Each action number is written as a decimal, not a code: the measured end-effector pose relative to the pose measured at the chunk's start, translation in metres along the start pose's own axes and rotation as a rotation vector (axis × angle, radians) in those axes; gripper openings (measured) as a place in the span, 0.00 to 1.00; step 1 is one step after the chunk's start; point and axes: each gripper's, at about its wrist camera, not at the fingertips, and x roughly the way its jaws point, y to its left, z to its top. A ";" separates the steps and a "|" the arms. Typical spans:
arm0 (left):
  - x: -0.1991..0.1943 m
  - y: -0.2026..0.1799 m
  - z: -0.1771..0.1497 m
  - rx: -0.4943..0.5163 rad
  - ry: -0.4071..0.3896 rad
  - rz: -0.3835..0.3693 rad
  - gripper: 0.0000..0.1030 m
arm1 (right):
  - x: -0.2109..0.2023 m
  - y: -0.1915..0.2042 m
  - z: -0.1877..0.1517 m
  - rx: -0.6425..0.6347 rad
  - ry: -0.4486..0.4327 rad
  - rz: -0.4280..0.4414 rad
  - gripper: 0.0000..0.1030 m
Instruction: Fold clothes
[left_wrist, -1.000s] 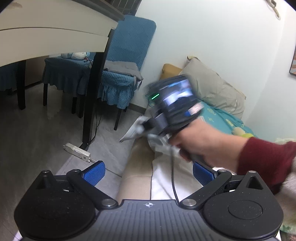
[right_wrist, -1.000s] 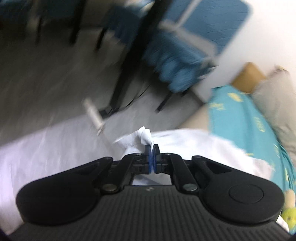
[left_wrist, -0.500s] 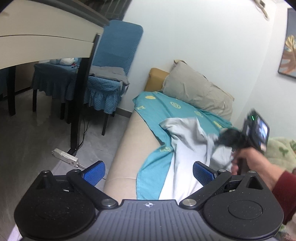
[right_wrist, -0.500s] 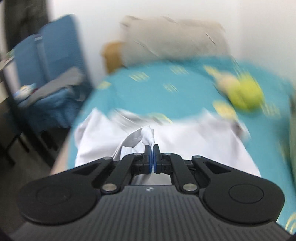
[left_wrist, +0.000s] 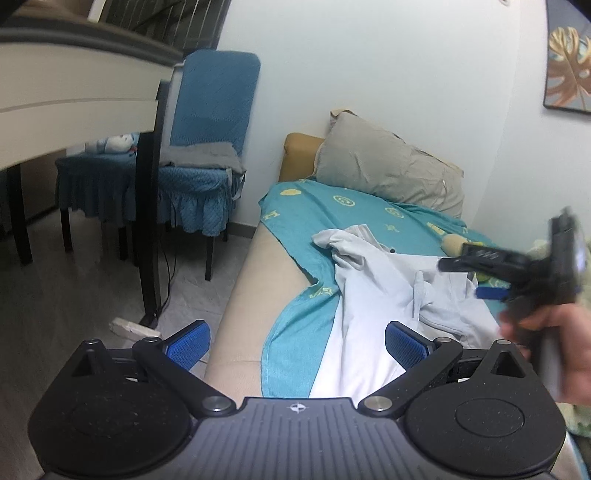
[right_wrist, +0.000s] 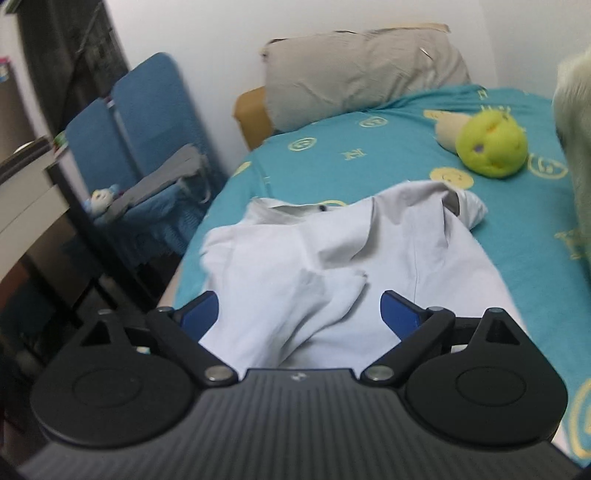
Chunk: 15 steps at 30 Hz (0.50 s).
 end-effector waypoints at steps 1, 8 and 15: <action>-0.002 -0.003 -0.001 0.007 -0.003 0.000 0.99 | -0.015 0.004 0.000 -0.011 -0.001 0.002 0.93; -0.014 -0.010 -0.009 0.036 0.078 -0.060 0.99 | -0.142 0.019 -0.018 -0.012 -0.010 -0.013 0.93; -0.022 0.011 -0.021 -0.072 0.225 -0.062 0.97 | -0.218 -0.005 -0.079 0.113 -0.023 0.009 0.93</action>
